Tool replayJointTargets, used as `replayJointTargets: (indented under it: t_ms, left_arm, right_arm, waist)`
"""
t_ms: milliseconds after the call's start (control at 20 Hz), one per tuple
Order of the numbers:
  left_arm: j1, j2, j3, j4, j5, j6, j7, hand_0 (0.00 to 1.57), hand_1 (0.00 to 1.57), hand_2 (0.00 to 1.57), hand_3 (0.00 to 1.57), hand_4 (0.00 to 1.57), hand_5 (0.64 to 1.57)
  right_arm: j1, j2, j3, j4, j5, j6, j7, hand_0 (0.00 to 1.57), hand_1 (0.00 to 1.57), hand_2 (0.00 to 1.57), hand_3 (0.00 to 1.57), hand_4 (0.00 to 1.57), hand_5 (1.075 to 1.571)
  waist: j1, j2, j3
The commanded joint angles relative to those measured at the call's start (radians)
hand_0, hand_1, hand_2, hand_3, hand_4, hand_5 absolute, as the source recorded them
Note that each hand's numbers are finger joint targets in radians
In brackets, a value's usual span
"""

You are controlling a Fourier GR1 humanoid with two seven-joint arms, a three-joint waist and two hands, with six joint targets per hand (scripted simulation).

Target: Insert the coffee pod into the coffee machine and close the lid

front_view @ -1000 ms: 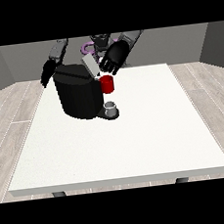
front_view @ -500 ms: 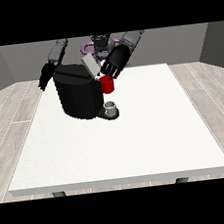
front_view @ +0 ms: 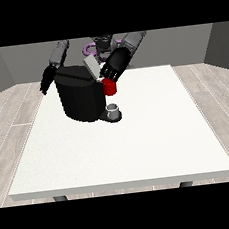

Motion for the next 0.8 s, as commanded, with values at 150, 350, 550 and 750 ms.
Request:
replayJointTargets:
  t_ms: [150, 350, 550, 750]
  left_arm:
    - [-0.028, 0.044, 0.021, 0.031, -0.008, 0.022, -0.027, 1.21, 1.21, 1.24, 1.21, 0.36, 1.571]
    - [-0.014, -0.017, 0.001, 0.0, -0.016, 0.055, -0.013, 1.2, 1.2, 1.22, 1.18, 0.36, 1.571]
    - [0.006, 0.012, -0.01, 0.018, -0.052, 0.095, -0.031, 1.27, 1.27, 1.27, 1.18, 0.17, 1.571]
    - [0.04, 0.079, -0.041, 0.029, -0.097, 0.102, -0.112, 1.21, 1.21, 1.22, 1.1, 0.0, 1.571]
  right_arm:
    - [-0.005, 0.016, 0.024, -0.031, 0.001, 0.007, 0.018, 0.0, 0.0, 0.0, 0.0, 0.0, 1.571]
    - [-0.009, -0.018, -0.019, 0.025, -0.01, 0.01, -0.009, 0.0, 0.0, 0.0, 0.0, 0.0, 1.571]
    - [0.028, 0.0, 0.03, -0.015, 0.02, 0.01, 0.006, 0.0, 0.0, 0.0, 0.0, 0.0, 1.571]
    - [0.008, -0.012, 0.024, -0.061, 0.011, 0.015, 0.038, 0.0, 0.0, 0.0, 0.0, 0.0, 1.571]
  waist:
    - [-0.043, 0.028, -0.0003]
    - [-0.007, 0.011, 0.0002]
    - [-0.038, 0.003, -0.0002]
    - [-0.037, 0.013, -0.0006]
